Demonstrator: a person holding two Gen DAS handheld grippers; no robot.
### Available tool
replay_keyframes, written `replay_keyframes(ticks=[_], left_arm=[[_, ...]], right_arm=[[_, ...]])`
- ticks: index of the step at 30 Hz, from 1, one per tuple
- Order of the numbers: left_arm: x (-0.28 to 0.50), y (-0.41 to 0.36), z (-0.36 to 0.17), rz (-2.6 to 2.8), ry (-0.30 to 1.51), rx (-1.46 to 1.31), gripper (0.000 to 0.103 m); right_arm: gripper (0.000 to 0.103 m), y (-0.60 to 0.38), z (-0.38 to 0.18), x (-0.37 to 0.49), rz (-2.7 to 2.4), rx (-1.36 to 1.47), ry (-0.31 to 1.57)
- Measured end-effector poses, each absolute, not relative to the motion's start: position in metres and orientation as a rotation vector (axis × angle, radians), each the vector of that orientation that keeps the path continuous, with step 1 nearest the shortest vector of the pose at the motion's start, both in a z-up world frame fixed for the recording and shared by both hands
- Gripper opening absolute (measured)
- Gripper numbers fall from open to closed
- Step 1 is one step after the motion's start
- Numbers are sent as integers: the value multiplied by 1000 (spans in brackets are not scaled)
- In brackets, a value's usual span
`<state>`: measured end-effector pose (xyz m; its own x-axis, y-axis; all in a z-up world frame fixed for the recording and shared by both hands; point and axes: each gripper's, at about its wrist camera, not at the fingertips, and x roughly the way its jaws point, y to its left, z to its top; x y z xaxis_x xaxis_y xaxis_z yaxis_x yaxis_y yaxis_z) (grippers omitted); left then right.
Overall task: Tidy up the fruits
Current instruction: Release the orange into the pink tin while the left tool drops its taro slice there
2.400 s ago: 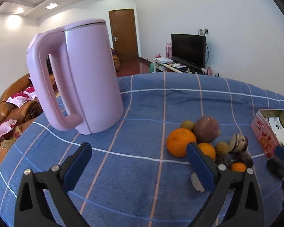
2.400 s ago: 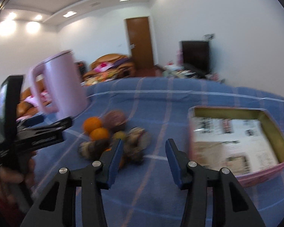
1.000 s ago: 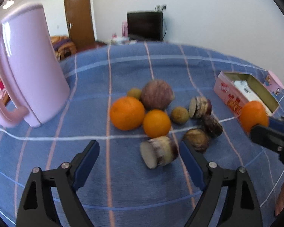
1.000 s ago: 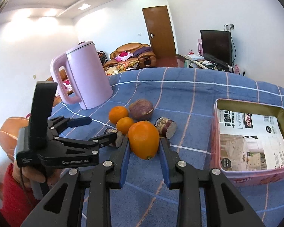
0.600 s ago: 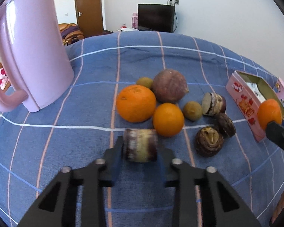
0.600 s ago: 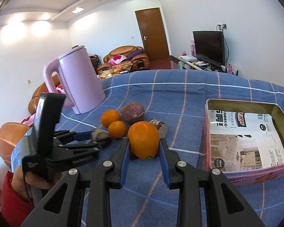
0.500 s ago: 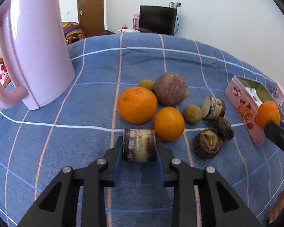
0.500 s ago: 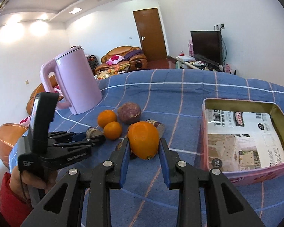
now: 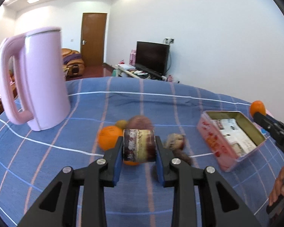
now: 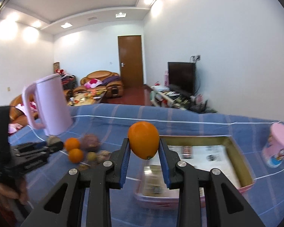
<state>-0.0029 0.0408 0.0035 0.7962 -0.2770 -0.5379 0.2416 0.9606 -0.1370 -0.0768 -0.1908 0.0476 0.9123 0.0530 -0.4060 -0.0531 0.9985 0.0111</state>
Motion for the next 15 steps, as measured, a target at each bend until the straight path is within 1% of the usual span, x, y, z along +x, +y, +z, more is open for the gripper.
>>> replay_keyframes(ticks=[8, 15], left_arm=[[-9, -33, 24, -411, 555, -74, 32], [-9, -114, 21, -508, 604, -4, 32]], right_arm=[[32, -261, 40, -72, -35, 31, 447], [32, -290, 32, -67, -58, 11, 493]])
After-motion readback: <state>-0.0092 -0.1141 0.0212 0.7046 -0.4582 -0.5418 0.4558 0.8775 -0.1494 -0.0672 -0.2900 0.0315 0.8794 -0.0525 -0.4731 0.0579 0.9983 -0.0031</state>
